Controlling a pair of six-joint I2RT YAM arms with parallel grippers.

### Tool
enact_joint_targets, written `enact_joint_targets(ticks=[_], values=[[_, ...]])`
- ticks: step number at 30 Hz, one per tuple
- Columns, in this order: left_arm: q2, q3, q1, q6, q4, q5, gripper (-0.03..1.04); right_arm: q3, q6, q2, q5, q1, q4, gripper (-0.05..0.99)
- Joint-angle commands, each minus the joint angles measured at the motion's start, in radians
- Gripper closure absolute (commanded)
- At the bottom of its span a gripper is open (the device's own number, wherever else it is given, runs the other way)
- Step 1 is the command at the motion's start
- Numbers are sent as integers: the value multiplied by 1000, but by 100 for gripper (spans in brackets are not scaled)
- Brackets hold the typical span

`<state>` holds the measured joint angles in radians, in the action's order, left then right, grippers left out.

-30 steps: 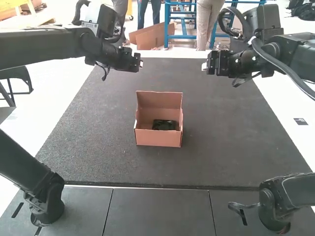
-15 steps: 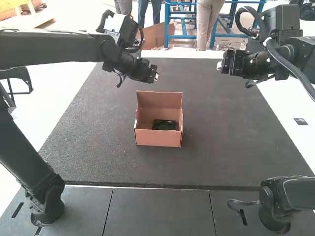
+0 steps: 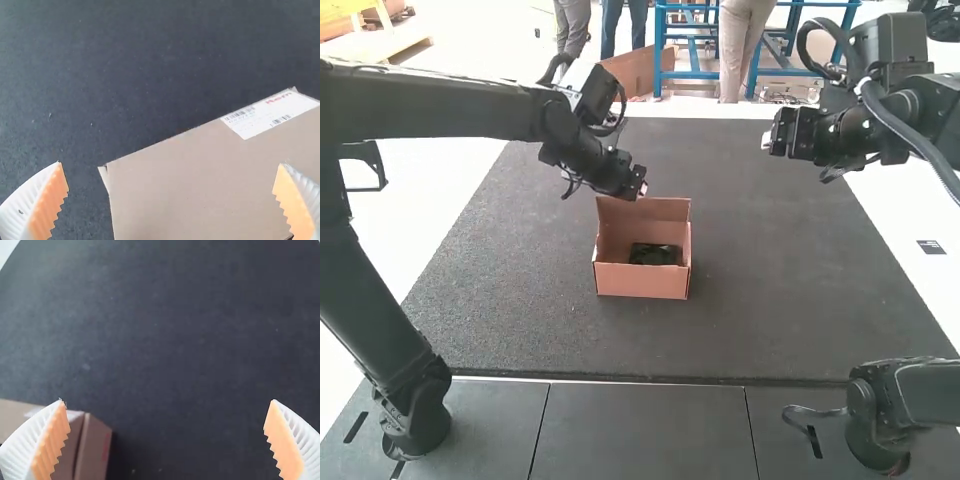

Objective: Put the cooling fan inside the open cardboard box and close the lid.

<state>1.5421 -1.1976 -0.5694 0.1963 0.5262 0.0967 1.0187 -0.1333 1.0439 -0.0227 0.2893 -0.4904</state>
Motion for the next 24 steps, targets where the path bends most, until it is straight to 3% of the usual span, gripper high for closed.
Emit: enact_joint_targets(ticks=[1, 11, 16, 24], values=[[-27, 23, -21, 0, -3, -17, 4, 43, -9, -21, 10, -16, -4, 4], [-40, 96, -23, -12, 0, -22, 4, 43, -20, -19, 33, -16, -22, 4], [-40, 156, -24, -32, -60, -5, 4, 43, -29, -19, 38, -18, -40, 4], [-40, 208, -23, -83, -107, 103, 4, 43, -32, -19, 44, -16, -43, 4]])
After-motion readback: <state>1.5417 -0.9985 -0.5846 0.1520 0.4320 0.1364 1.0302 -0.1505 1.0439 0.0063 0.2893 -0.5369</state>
